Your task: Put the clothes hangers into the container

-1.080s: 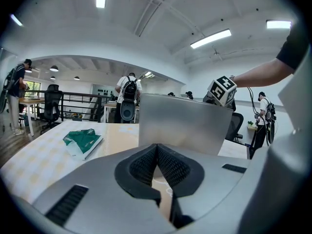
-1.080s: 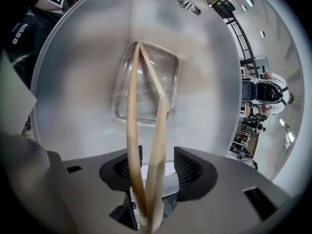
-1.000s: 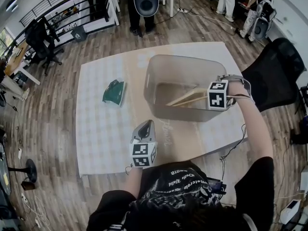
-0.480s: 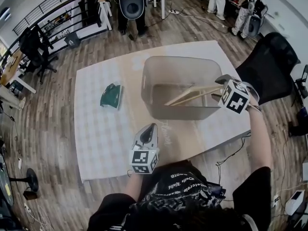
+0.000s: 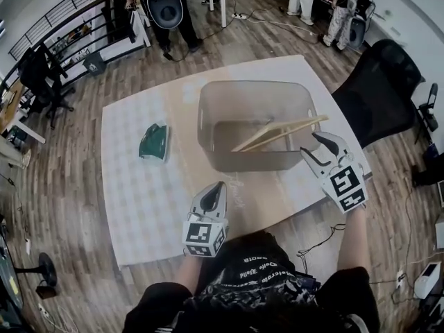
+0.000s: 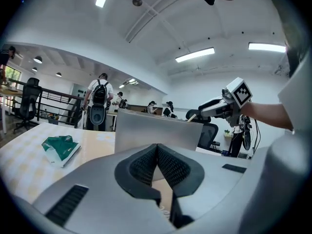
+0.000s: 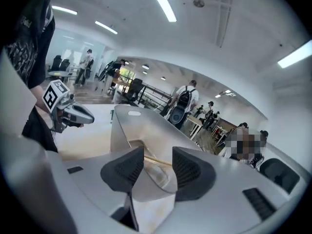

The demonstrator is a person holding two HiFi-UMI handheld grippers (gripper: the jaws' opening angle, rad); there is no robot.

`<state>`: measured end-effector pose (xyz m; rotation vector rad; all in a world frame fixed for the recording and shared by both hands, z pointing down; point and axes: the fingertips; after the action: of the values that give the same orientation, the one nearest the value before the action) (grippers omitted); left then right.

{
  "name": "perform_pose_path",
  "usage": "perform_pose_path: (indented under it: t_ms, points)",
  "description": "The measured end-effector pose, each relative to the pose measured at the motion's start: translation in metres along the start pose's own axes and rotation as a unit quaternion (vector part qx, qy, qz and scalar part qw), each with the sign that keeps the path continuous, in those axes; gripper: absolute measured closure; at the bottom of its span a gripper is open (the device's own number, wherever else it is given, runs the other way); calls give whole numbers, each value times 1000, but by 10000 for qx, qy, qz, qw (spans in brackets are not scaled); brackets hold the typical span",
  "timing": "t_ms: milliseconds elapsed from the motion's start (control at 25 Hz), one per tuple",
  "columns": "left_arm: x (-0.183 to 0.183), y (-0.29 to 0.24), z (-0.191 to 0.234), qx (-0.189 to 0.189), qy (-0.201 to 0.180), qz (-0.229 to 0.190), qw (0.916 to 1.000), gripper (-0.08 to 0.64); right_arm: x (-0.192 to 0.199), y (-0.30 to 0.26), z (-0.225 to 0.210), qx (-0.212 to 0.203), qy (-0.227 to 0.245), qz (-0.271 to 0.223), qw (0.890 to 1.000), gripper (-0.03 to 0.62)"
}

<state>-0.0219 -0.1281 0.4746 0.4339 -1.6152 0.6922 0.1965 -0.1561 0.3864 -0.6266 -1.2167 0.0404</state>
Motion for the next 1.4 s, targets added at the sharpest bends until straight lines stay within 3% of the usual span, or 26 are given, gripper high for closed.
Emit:
perform_pose_path:
  t_ms: [160, 560, 680, 880, 960, 1040, 1080, 1160, 1400]
  points:
    - [-11, 3, -10, 147, -104, -142, 9997, 540, 11, 11, 27, 223, -675, -587, 9957, 399]
    - [-5, 22, -29, 280, -257, -162, 9991, 540, 68, 8, 90, 640, -1451, -906, 9832, 397]
    - [-3, 23, -32, 391, -257, -182, 9987, 540, 85, -1, 107, 512, -1830, -795, 9785, 383]
    - [-6, 25, -34, 547, -215, -263, 9979, 538, 82, -5, 119, 389, -1783, -765, 9802, 383]
    - [-8, 25, -33, 526, -161, -294, 9981, 538, 72, -3, 123, 173, -1809, -984, 9784, 382]
    - [-8, 25, -34, 541, -110, -316, 9980, 538, 63, -3, 129, -159, -1968, -1198, 9730, 341]
    - [-9, 24, -35, 565, -91, -317, 9979, 538, 61, -5, 133, -270, -2028, -1228, 9711, 305]
    - [-10, 24, -37, 599, -73, -311, 9977, 538, 60, -8, 140, -412, -2064, -1171, 9706, 303]
    - [-7, 24, -37, 542, -56, -314, 9980, 538, 53, -13, 158, -584, -1920, -1225, 9720, 504]
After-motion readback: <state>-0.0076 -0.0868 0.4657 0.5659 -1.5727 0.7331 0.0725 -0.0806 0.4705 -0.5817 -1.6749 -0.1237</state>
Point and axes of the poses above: the fingertips, and each gripper's own axes: y backward along the fingers, z to its left, x out of its underside, and after that the axes turned 14 degrees about -y, right-handed
